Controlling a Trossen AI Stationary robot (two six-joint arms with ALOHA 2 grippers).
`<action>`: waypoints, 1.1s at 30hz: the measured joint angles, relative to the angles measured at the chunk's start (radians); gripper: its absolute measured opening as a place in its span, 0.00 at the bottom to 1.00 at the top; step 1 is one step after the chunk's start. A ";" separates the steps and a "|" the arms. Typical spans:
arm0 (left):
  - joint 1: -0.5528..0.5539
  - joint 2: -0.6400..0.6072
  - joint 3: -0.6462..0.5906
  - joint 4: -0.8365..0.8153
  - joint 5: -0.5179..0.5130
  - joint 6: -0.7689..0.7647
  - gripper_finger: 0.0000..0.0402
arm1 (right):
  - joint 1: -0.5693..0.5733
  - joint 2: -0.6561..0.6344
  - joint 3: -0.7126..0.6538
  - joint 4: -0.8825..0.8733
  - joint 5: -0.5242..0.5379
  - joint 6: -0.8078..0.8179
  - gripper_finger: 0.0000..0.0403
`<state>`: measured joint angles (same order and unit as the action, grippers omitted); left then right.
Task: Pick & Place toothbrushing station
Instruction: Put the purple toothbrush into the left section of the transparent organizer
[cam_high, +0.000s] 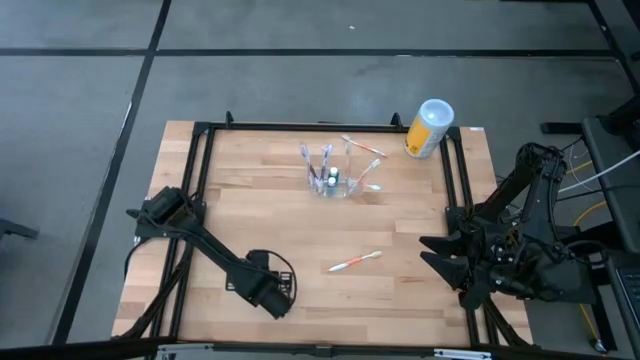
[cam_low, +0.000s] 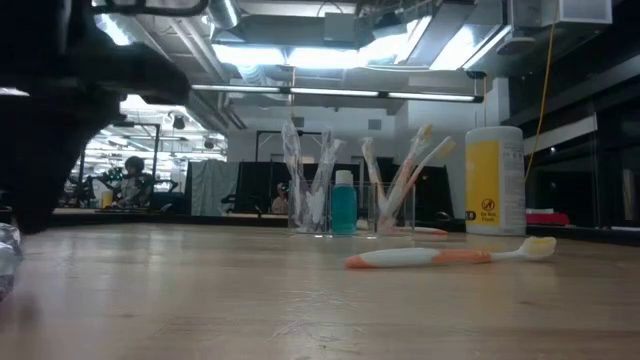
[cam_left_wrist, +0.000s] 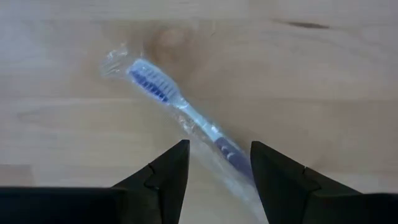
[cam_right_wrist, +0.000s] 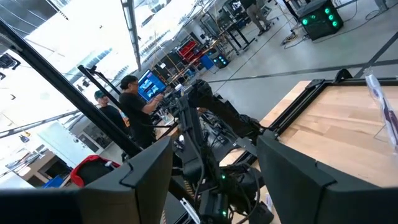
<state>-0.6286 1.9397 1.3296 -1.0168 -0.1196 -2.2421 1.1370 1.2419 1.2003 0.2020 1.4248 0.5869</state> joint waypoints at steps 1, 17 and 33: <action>0.001 0.007 0.000 0.002 -0.002 0.000 0.42 | 0.000 0.000 0.000 0.000 0.000 0.000 0.58; 0.023 0.068 0.001 0.053 -0.142 0.064 0.09 | -0.004 0.000 0.000 0.068 0.035 -0.024 0.59; 0.148 -0.155 0.005 0.090 -0.788 0.561 0.00 | -0.053 -0.001 0.000 0.107 0.031 -0.085 0.59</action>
<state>-0.4808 1.7847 1.3346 -0.9272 -0.9079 -1.6816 1.0836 1.2411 1.2003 0.3093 1.4554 0.5017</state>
